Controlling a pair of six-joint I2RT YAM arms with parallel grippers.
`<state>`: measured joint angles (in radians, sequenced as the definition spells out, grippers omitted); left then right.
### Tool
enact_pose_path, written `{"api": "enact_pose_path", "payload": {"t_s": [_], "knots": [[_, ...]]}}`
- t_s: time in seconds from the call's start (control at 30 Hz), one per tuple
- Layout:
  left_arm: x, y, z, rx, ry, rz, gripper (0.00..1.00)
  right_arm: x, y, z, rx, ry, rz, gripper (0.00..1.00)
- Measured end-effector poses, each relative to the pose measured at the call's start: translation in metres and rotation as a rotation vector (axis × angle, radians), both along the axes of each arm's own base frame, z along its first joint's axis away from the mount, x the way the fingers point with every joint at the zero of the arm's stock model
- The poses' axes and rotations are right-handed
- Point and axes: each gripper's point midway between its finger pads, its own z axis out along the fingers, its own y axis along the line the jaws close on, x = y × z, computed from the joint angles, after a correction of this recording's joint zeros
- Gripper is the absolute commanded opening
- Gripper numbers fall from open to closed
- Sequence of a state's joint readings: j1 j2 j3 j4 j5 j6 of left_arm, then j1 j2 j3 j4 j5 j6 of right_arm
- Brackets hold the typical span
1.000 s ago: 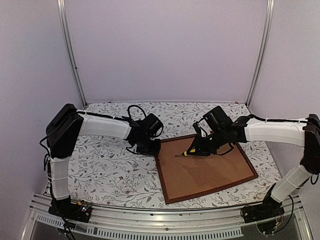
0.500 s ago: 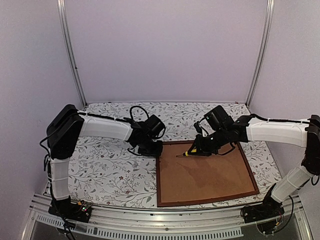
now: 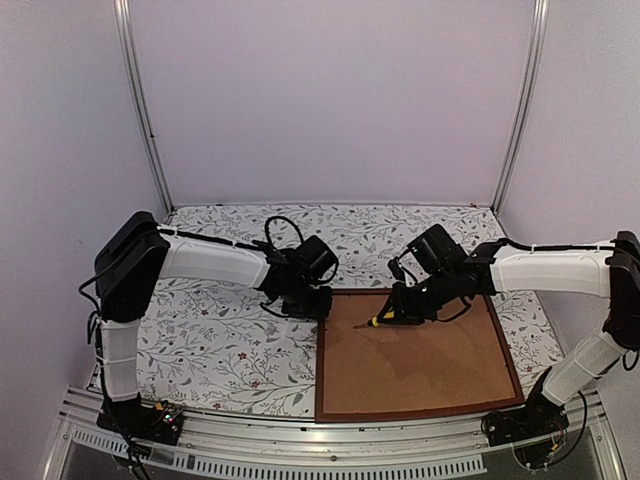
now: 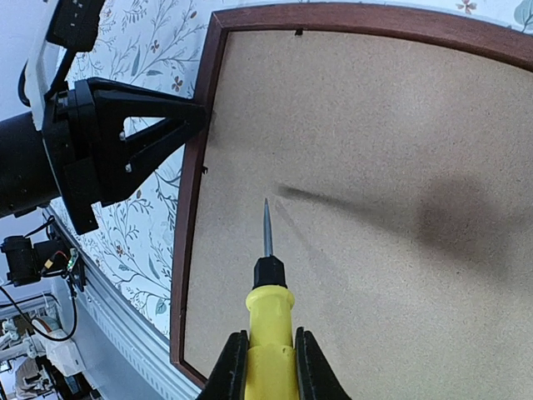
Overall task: Take the photo out of the frame
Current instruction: Hold the photo frame at the center of the board.
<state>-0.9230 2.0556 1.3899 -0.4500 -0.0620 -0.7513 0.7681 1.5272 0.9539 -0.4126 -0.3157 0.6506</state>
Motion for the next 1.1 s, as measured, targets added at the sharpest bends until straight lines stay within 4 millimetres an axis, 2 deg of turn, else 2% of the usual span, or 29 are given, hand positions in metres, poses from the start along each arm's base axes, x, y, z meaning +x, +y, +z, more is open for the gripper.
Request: {"api": "enact_pose_path", "payload": {"t_s": [0.13, 0.27, 0.57, 0.67, 0.87, 1.1], "knots": [[-0.002, 0.000, -0.001, -0.007, 0.002, -0.001, 0.26, -0.006, 0.001, -0.005, 0.016, 0.018, 0.010, 0.00], [-0.012, -0.002, 0.002, -0.012, 0.016, -0.022, 0.28, -0.008, 0.006, -0.007, 0.046, 0.026, 0.024, 0.00], [-0.024, 0.000, 0.036, -0.099, 0.010, -0.044, 0.27, -0.006, 0.022, -0.015, 0.112, 0.054, 0.062, 0.00], [-0.032, 0.006, 0.033, -0.106, 0.035, -0.053, 0.26, -0.004, 0.026, -0.019, 0.136, 0.068, 0.072, 0.00], [-0.048, 0.017, 0.012, -0.097, 0.100, -0.066, 0.25, 0.002, 0.033, -0.023, 0.180, 0.089, 0.079, 0.00], [-0.046, 0.011, 0.012, -0.143, 0.116, -0.073, 0.24, 0.007, 0.035, -0.025, 0.215, 0.109, 0.076, 0.00]]}}
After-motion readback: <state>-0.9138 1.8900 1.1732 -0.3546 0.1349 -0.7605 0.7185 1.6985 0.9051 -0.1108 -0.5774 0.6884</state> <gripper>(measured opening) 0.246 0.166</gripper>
